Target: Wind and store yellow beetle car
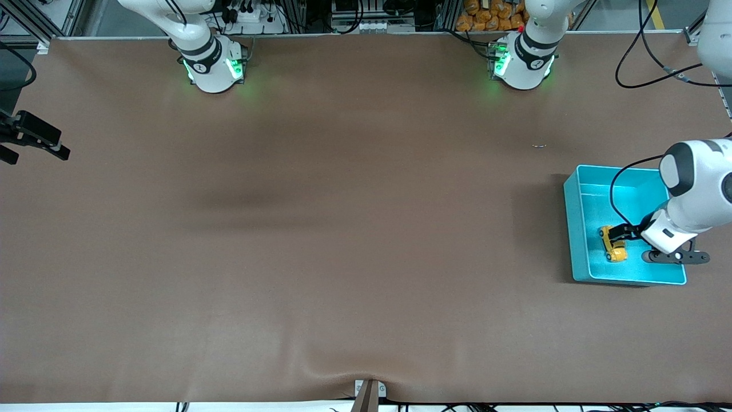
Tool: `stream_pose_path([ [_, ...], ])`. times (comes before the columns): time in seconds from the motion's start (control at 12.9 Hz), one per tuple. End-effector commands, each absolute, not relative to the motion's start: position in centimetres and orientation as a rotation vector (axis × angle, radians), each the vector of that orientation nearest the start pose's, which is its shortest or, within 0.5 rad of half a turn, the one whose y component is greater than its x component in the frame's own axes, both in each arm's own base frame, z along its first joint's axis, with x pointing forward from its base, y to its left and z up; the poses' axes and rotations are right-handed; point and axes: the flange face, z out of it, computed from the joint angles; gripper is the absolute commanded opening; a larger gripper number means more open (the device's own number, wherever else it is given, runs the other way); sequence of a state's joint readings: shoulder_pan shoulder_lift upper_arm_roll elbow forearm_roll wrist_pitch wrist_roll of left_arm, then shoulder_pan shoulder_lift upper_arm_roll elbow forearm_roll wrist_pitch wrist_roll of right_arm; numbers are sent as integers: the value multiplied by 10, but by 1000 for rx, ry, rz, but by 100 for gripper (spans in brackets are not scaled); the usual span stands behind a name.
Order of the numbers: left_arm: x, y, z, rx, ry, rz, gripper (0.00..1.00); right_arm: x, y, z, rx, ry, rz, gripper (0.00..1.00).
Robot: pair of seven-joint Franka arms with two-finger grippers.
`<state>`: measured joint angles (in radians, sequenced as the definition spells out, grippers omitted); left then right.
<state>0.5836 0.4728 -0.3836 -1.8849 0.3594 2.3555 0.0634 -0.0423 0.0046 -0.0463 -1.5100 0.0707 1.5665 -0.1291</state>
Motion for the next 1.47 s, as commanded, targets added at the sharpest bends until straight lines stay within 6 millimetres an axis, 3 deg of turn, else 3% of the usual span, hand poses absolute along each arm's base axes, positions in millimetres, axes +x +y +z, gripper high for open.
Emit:
stream_pose_path([
  [0.0, 614, 113, 357, -2969, 178, -58, 100, 551, -42, 655, -3081, -44, -90, 100],
  [0.08, 613, 92, 384, -2979, 179, -61, 100, 550, -43, 655, -3081, -42, -81, 100],
  [0.23, 609, 71, 431, -3011, 146, -31, 100, 550, -42, 657, -3078, -45, -83, 100],
  [0.46, 604, 55, 492, -3054, 109, 34, 100, 550, -42, 664, -3079, -44, -107, 100],
  [0.62, 586, 24, 535, -3074, 100, 28, 100, 550, -41, 665, -3076, -44, -110, 100],
  [0.77, 563, 7, 570, -3104, 86, 18, 100, 551, -42, 666, -3076, -42, -117, 100],
  [0.93, 546, -5, 593, -3124, 45, 29, 100, 551, -41, 667, -3076, -44, -121, 100],
  [1.08, 544, -29, 609, -3123, -61, 17, 100, 551, -40, 667, -3076, -49, -121, 100],
  [1.39, 542, -29, 631, -3111, -51, 30, 100, 553, -36, 670, -3077, -60, -139, 100],
])
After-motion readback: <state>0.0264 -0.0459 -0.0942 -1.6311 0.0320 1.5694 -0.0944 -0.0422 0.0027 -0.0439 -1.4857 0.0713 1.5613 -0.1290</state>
